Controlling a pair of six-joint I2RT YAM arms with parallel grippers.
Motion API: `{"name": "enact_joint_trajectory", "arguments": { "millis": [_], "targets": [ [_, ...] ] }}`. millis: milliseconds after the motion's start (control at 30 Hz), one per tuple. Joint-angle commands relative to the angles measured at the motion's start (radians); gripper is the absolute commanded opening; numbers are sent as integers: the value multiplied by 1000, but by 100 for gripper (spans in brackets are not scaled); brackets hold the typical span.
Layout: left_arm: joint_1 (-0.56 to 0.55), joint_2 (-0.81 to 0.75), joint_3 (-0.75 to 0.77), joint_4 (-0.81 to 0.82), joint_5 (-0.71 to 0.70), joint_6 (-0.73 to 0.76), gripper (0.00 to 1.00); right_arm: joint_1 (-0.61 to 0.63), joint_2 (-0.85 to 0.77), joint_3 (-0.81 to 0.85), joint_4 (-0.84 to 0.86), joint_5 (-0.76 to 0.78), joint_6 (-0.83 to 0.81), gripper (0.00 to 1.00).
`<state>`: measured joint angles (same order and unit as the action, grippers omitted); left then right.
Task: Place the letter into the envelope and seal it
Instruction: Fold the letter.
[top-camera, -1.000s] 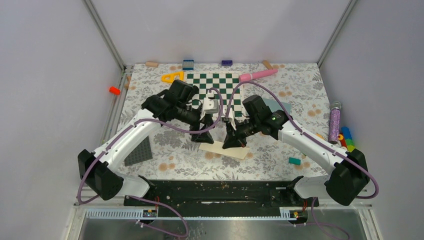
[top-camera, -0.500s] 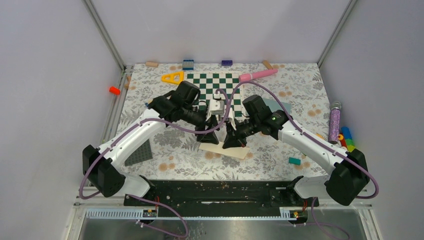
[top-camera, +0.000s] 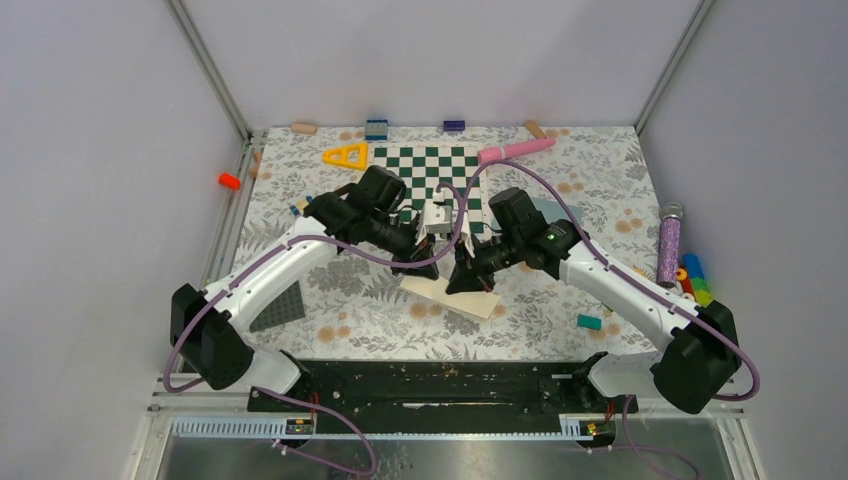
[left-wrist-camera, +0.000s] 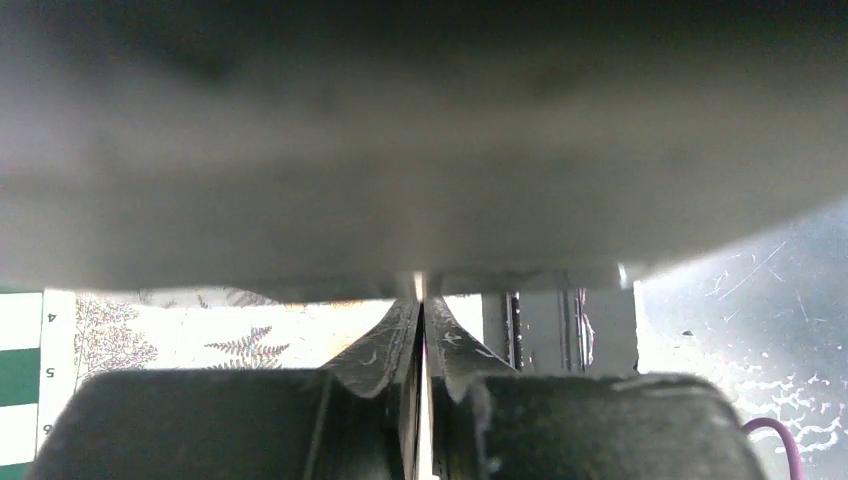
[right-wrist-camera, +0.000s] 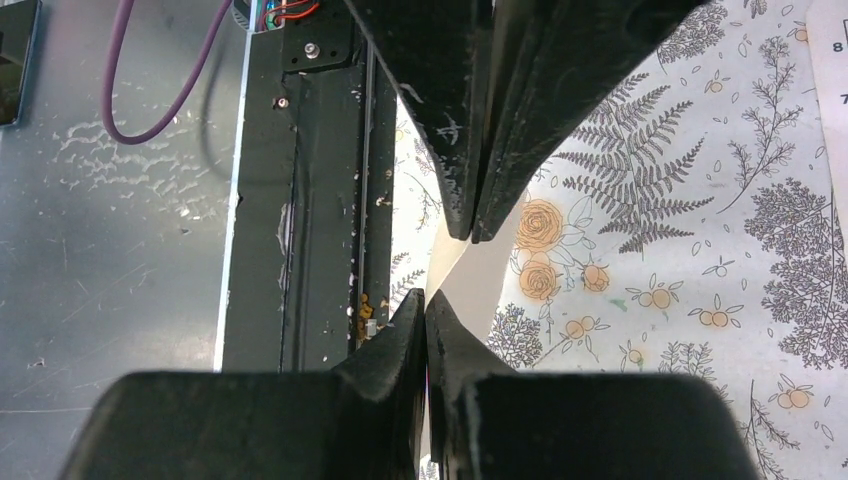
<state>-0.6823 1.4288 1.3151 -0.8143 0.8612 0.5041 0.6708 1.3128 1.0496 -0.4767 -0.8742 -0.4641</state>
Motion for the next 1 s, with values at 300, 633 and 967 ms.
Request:
{"name": "enact_joint_trajectory", "arguments": {
  "millis": [300, 633, 967],
  "targets": [
    [-6, -51, -8, -11, -70, 57, 0, -30, -38, -4, 22, 17, -8, 8],
    [3, -99, -16, -75, -138, 107, 0, -63, -53, -12, 21, 15, -16, 10],
    [52, -147, -3, -91, -158, 125, 0, -74, -50, -17, 19, 11, -21, 10]
  ]
}}
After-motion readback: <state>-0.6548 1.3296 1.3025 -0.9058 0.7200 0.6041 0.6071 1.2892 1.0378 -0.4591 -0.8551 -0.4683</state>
